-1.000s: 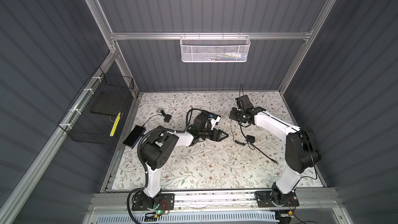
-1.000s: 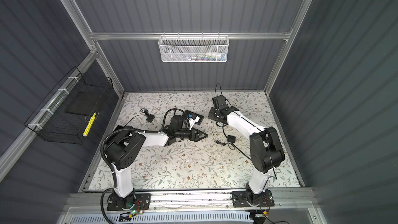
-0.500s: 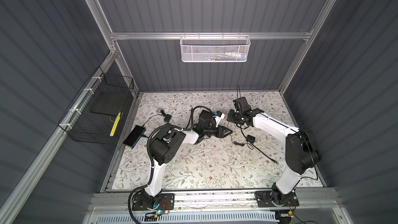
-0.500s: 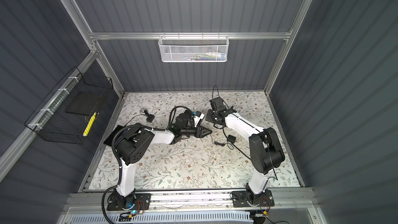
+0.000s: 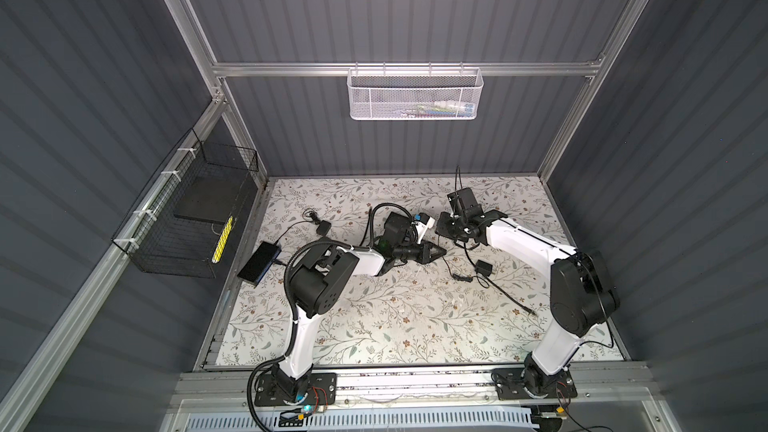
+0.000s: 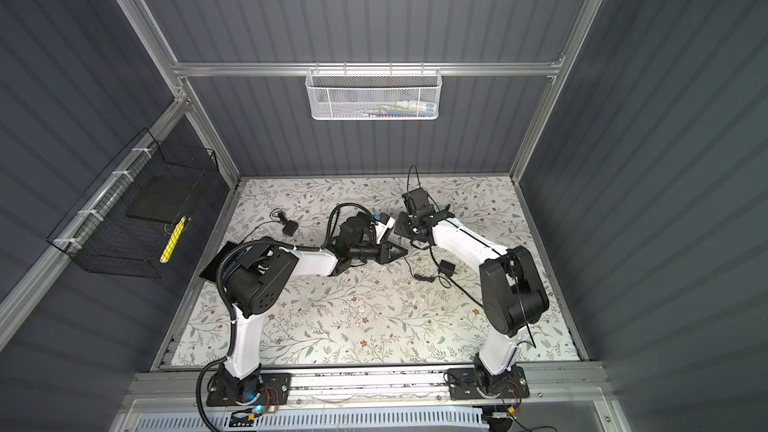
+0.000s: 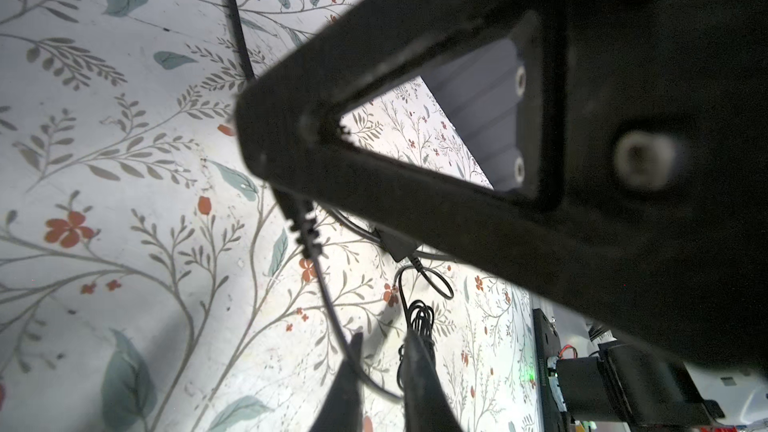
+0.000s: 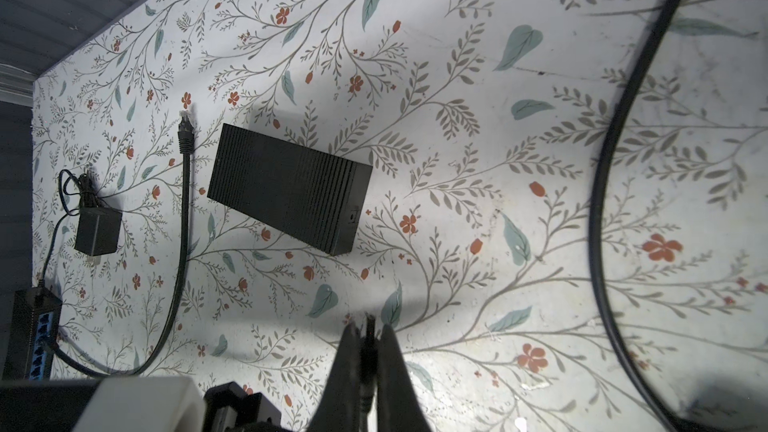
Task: Insert the plug into the switch port
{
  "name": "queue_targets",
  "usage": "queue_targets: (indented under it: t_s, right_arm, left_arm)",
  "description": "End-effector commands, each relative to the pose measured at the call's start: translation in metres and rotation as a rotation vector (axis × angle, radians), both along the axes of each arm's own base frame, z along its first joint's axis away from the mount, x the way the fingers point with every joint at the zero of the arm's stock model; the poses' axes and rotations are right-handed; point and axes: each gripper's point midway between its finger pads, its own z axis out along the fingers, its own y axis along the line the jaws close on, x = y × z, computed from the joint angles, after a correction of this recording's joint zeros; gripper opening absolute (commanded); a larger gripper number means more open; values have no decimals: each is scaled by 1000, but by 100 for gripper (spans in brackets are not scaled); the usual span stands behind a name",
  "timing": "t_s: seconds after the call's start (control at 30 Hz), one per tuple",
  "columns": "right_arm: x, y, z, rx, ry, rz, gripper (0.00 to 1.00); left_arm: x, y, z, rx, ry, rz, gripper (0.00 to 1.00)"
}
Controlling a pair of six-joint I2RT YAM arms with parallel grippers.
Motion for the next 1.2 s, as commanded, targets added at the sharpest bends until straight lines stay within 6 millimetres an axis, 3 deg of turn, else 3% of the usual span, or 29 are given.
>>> queue_targets:
  t_s: [0.0, 0.17, 0.3, 0.47, 0.53, 0.77, 1.0, 1.17]
  right_arm:
    - [-3, 0, 5, 5, -2, -1, 6]
    - [-4, -1, 7, 5, -7, -4, 6]
    - [-7, -1, 7, 4, -5, 3, 8]
    - [-11, -7, 10, -15, -8, 15, 34]
    - [-12, -11, 15, -9, -24, 39, 38]
    - [-22, -16, 26, 165, -83, 152, 37]
    - [-29, 15, 21, 331, -64, 315, 37]
    - [-27, 21, 13, 347, -43, 338, 37]
  left_arm:
    - [-1, -4, -3, 5, 0, -27, 13]
    - [-1, -5, -4, 7, 2, -29, 0]
    - [-1, -4, -4, 9, 4, -23, 0]
    - [-1, -3, -6, 21, 2, -18, 0]
    - [-1, -2, -7, 24, 3, -16, 0]
    - [-1, -6, -4, 8, 9, -35, 0]
    - [-6, -5, 5, -3, -14, -61, 0]
    - [-9, -6, 10, -6, -19, -81, 0]
